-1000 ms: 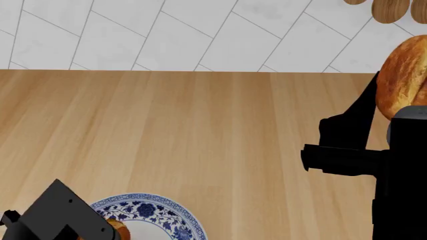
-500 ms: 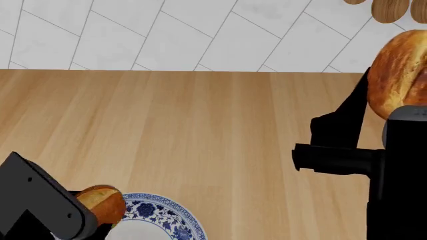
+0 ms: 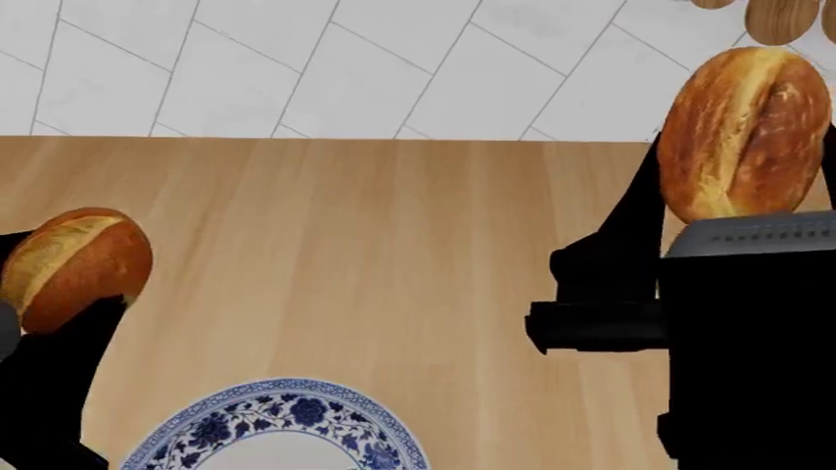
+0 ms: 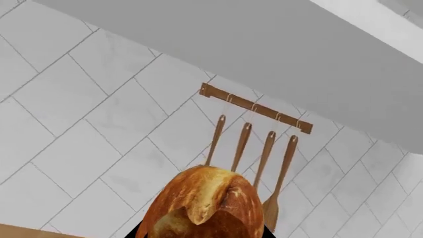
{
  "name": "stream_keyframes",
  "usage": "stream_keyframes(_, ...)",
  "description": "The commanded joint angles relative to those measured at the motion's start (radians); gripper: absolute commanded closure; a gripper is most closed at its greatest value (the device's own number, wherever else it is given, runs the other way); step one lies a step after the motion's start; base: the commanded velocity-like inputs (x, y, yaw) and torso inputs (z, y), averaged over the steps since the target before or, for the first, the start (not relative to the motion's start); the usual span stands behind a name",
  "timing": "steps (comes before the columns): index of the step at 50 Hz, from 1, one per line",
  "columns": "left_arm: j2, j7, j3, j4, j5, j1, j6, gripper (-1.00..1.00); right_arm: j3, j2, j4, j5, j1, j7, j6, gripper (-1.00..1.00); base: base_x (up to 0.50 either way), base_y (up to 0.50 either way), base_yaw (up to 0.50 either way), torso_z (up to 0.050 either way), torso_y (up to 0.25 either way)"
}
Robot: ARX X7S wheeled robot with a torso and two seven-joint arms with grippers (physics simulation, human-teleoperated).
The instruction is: Place all breads on the cutting board.
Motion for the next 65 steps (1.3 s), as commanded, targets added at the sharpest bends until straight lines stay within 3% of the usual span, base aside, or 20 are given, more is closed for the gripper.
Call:
stream_keyframes(1,-0.017,-0.001,-0.071,0.001,-0.001,-0.036,0.048,1.0,-0.095,0.004,0.022,-0.095,0.01,-0.108,-0.027,1.0,0.0,0.5,0.0,0.0,0.0)
stream_keyframes(33,-0.056,-0.013,-0.034,-0.078,-0.004,-0.163,0.011,1.0,-0.047,-0.005,0.043,-0.077,0.038,-0.159,-0.021,1.0,0.0,0.5,0.0,0.0,0.0)
stream_keyframes(43,-0.024,0.006,0.002,-0.098,0.047,-0.155,-0.014,1.0,0.09,-0.02,0.062,0.089,-0.003,-0.084,-0.091,1.0,0.0,0.5,0.0,0.0,0.0)
stream_keyframes(65,0.005,-0.013,0.056,-0.108,0.043,-0.186,-0.021,1.0,0.124,-0.024,0.036,0.121,-0.034,-0.069,-0.106,1.0,0.04,0.5,0.0,0.0,0.0)
